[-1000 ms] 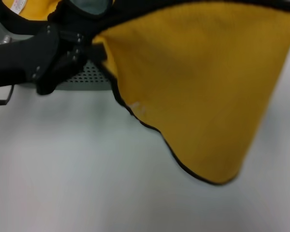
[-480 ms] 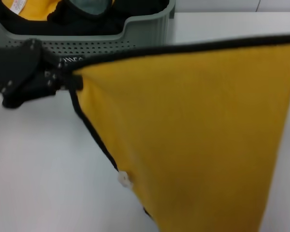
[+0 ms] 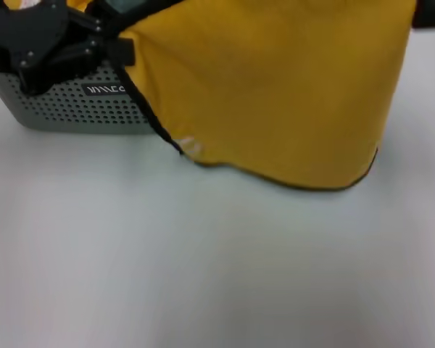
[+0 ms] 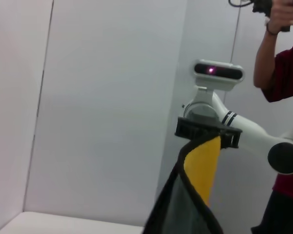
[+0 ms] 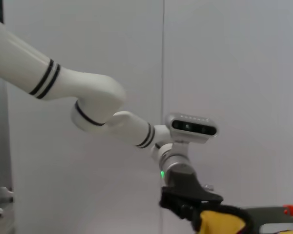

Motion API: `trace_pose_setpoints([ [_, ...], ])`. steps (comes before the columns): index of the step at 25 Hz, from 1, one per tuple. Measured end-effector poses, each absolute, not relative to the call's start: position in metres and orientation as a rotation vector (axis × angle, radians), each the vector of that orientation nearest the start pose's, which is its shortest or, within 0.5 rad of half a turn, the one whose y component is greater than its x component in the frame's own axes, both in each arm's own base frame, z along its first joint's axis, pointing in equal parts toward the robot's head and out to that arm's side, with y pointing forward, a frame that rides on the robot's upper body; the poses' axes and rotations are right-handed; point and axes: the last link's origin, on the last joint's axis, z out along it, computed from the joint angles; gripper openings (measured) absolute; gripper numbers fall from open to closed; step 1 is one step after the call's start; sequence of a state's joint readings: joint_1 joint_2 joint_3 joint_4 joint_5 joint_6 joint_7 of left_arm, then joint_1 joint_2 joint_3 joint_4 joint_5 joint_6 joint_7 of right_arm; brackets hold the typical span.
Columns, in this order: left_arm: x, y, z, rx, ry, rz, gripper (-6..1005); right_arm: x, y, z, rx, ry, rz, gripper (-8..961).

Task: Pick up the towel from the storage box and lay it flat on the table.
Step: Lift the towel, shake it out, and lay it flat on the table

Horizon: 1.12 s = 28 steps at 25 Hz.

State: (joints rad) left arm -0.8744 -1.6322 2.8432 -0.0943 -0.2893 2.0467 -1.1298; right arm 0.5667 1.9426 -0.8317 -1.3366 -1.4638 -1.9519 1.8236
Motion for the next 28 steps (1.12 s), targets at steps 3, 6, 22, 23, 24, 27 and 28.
trace_pose_setpoints([
  [3,-0.211,0.347,0.120,-3.029,-0.209,-1.104,22,0.119,0.298,0.137,-2.959,-0.109,1.021,72],
  [6,-0.213,0.339,0.121,-3.127,-0.221,-1.059,22,0.126,0.278,0.131,-3.022,-0.091,1.068,73],
  [22,-0.236,0.349,0.110,-3.131,-0.600,-0.656,24,0.158,0.300,0.067,-3.118,0.320,1.069,79],
  [23,-0.238,0.350,0.108,-3.114,-0.643,-0.599,25,0.162,0.309,0.058,-3.110,0.355,1.037,79],
  [24,-0.240,0.351,0.106,-3.102,-0.670,-0.556,25,0.164,0.316,0.051,-3.104,0.378,1.011,80],
  [27,-0.241,0.352,0.104,-3.085,-0.732,-0.486,25,0.168,0.333,0.036,-3.077,0.415,0.912,81],
  [28,-0.242,0.353,0.104,-3.076,-0.756,-0.476,25,0.169,0.336,0.033,-3.066,0.417,0.877,81],
])
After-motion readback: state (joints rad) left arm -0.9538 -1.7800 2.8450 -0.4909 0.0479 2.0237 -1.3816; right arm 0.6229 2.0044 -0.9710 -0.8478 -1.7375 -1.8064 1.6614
